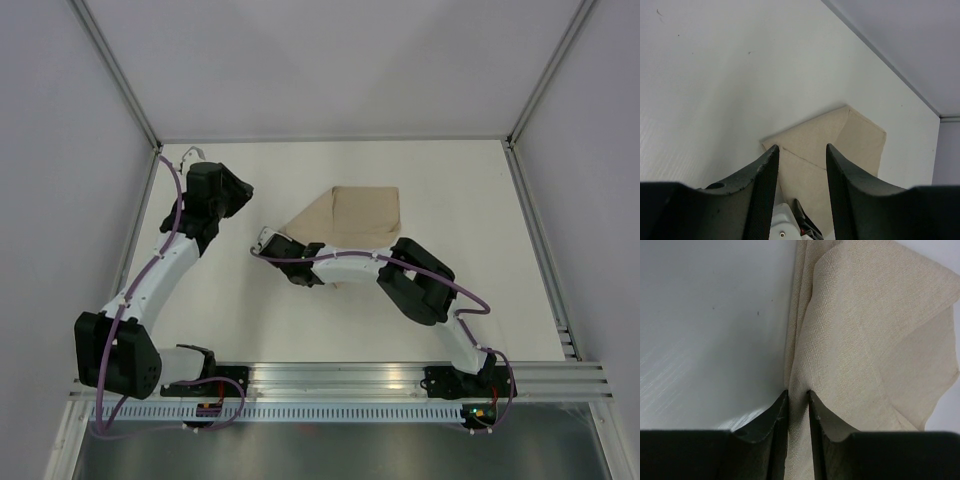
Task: Fold the napkin, place the utensils inside, and roll it up
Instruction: Roll the napkin at the center of the board.
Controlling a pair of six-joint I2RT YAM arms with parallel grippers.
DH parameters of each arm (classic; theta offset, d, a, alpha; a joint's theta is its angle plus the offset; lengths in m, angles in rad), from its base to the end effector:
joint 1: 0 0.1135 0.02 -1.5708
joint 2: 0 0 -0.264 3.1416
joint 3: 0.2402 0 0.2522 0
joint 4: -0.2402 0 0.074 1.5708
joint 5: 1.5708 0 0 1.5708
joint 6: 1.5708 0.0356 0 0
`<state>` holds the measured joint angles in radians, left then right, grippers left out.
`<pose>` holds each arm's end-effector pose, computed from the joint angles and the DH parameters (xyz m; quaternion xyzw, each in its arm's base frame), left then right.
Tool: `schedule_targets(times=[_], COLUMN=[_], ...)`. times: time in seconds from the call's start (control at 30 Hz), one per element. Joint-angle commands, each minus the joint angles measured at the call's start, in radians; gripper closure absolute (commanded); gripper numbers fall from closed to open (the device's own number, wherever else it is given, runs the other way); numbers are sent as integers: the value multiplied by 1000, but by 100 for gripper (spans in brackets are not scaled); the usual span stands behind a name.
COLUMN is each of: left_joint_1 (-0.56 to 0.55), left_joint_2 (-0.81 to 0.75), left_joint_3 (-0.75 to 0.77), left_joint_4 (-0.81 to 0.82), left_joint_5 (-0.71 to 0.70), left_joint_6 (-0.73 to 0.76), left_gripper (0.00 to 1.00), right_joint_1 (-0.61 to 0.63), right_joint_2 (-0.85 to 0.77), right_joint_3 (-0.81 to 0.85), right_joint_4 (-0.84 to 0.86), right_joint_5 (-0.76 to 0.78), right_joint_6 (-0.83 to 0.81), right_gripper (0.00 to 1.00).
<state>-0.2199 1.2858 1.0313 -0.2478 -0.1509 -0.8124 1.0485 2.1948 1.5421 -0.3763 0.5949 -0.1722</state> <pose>0.2878 -0.0588 0.3107 -0.2872 0.8096 -0.1942 0.4736 0.2461 0.3876 0.1380 -0.4637 0.7998 -0.1472 0.3515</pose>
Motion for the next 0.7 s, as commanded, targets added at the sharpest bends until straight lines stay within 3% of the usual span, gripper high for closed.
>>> schedule_targets(times=[0.0,0.33,0.67], left_joint_1=[5,5,4], left_joint_2=[9,24,20], left_joint_3=[36,29,-7], left_joint_4=[27,35,56], left_joint_5=[25,34,39], left_joint_6=[27,30,25], left_gripper=[52,52,53], right_joint_1=[-19,-61,-125], right_joint_2=[17,11,-24], right_joint_3=[-23,-33,-48], right_joint_4=[-36,-61,-81], right_joint_5=[-47,-171,-389], right_joint_6=[11,48,86], right_gripper=[72,77,92])
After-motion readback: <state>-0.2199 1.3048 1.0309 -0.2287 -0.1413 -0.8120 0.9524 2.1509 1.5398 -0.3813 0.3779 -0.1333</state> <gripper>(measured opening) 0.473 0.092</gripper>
